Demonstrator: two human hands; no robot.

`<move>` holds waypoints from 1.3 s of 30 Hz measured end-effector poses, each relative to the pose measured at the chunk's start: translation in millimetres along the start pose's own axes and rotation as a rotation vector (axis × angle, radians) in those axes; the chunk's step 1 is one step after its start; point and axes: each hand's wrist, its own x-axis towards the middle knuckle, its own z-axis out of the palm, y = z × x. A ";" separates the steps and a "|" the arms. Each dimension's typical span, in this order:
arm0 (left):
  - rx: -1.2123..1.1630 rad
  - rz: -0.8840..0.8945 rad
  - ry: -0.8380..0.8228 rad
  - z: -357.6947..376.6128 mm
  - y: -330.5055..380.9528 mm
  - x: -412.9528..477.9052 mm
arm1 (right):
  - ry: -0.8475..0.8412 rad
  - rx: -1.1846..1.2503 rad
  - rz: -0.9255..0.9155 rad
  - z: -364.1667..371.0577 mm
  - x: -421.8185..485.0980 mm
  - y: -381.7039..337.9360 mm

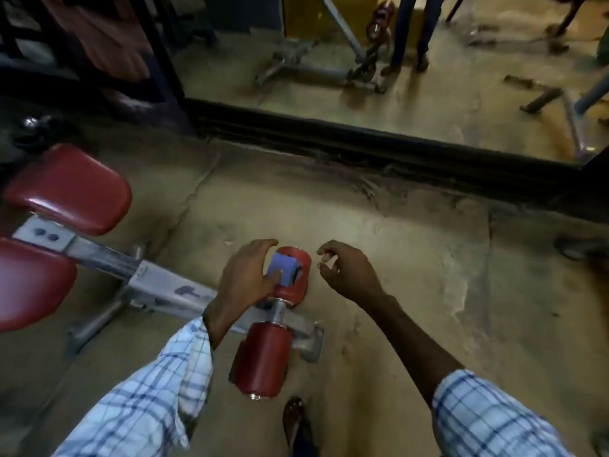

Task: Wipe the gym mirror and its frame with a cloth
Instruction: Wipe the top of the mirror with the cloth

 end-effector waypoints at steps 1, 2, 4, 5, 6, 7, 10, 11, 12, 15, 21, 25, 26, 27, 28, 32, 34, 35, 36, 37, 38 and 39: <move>-0.019 -0.002 -0.018 10.3 -11.0 7.3 | -0.009 0.013 0.001 19.1 8.8 9.4; -0.038 -0.026 -0.010 18.5 -20.5 14.4 | -0.008 0.016 0.011 35.1 18.6 16.2; -0.032 -0.087 -0.051 41.9 -40.9 23.6 | -0.043 0.054 0.061 74.9 28.7 33.5; -0.035 -0.108 -0.061 56.4 -52.0 29.0 | -0.042 0.090 0.086 97.3 35.3 45.4; -0.041 -0.124 -0.068 68.5 -60.8 33.7 | -0.045 0.106 0.122 114.7 41.3 52.1; -0.046 -0.122 -0.066 79.8 -69.3 38.6 | -0.036 0.117 0.128 131.5 47.7 59.3; -0.068 -0.142 -0.077 110.7 -92.0 50.2 | -0.095 0.118 0.158 178.3 66.7 80.7; -0.073 -0.156 -0.081 120.6 -100.8 53.8 | -0.135 0.092 0.153 192.8 73.5 88.4; -0.073 -0.160 -0.080 129.6 -108.2 56.0 | -0.170 0.057 0.145 206.0 79.0 96.0; -0.079 -0.202 -0.104 155.7 -129.1 61.9 | -0.274 -0.041 0.109 238.6 91.1 114.3; -0.096 -0.297 -0.132 179.0 -138.9 73.8 | -0.221 -0.187 0.122 263.2 108.8 127.5; -0.098 -0.320 -0.132 175.2 -131.0 83.8 | -0.135 0.018 0.135 251.9 117.1 143.0; -0.094 -0.316 -0.136 173.1 -128.9 86.1 | -0.097 0.094 0.181 244.5 118.7 144.9; -0.088 -0.306 -0.138 170.7 -126.2 89.3 | -0.057 0.160 0.230 235.9 120.4 146.4; -0.082 -0.289 -0.142 168.0 -123.4 93.0 | -0.027 0.210 0.276 225.6 121.8 147.5; -0.059 -0.201 -0.141 145.6 -90.0 116.9 | 0.087 0.341 0.377 171.5 122.6 153.6; -0.041 -0.143 -0.137 130.0 -62.0 132.6 | 0.137 0.360 0.401 135.8 121.9 158.3; -0.028 -0.110 -0.137 121.9 -45.7 140.6 | 0.157 0.370 0.412 115.1 121.3 159.8; -0.017 -0.074 -0.136 114.5 -29.2 149.0 | 0.179 0.388 0.419 93.2 120.8 161.5; -0.010 -0.038 -0.134 106.8 -10.4 157.7 | 0.205 0.411 0.418 69.4 119.8 162.2; -0.009 -0.001 -0.130 99.6 9.4 167.3 | 0.228 0.445 0.419 44.5 118.1 163.2; -0.005 0.039 -0.125 92.3 31.3 177.1 | 0.256 0.499 0.428 18.2 115.6 162.9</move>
